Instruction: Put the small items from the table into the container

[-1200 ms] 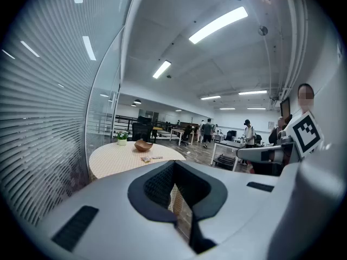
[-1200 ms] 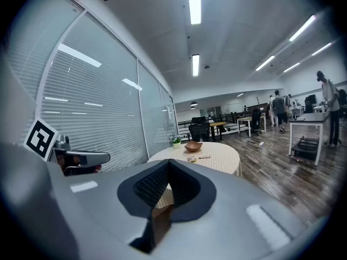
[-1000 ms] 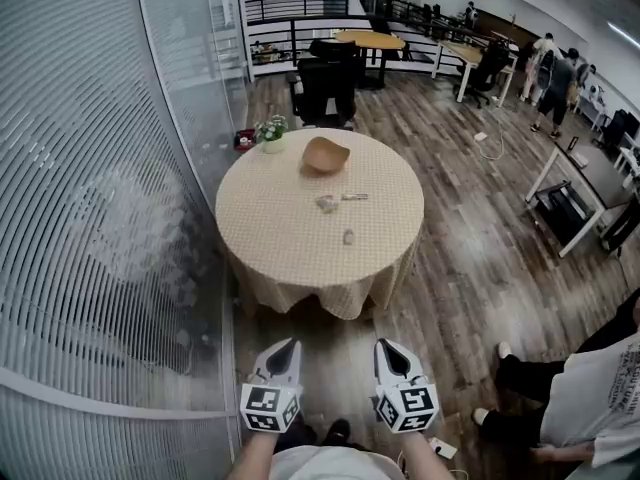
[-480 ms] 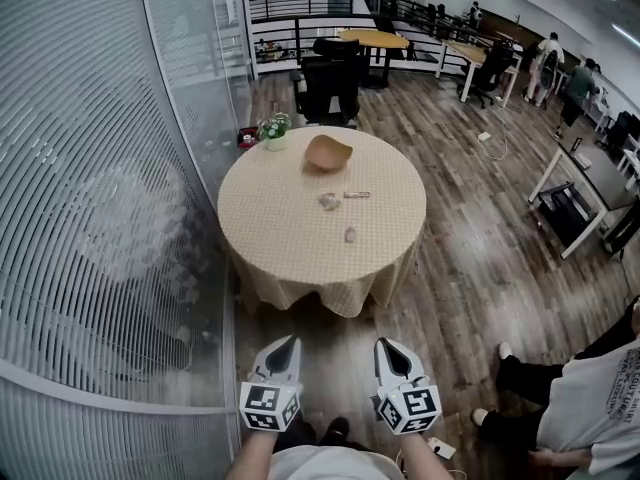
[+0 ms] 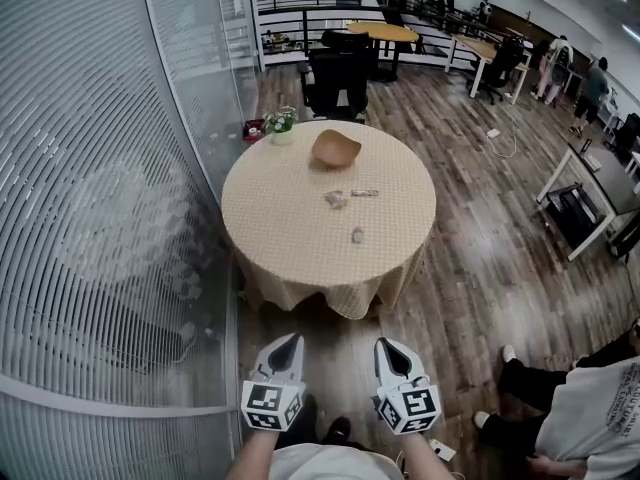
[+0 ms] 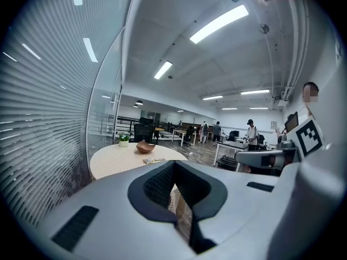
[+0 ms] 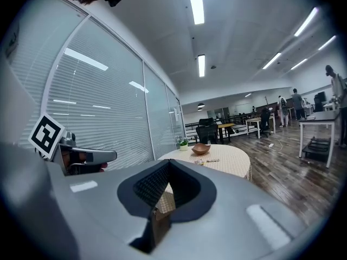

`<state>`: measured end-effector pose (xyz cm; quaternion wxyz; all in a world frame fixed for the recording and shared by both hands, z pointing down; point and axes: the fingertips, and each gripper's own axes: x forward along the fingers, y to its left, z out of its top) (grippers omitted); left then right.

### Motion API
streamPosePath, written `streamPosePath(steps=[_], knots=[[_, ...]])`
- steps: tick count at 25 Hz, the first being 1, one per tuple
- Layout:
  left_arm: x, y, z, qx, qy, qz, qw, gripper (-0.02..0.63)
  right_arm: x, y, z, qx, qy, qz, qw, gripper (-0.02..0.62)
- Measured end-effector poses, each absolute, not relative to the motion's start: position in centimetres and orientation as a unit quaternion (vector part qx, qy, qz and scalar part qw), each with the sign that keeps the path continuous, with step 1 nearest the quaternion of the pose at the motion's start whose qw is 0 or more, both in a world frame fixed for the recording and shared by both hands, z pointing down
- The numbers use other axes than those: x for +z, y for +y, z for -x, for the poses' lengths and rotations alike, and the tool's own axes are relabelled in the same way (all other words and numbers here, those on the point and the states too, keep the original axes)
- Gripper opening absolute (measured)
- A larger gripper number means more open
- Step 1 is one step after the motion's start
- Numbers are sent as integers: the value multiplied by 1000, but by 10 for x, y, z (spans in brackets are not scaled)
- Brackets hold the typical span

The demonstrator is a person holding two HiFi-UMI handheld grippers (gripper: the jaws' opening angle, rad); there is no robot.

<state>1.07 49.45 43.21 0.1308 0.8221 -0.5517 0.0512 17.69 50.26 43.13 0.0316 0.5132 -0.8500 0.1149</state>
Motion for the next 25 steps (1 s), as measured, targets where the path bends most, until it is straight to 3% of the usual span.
streamPosePath(steps=[25], knots=[[456,199,87,62,-503,-852,132,6,457,213,-76,109,-823,-552,74,2]])
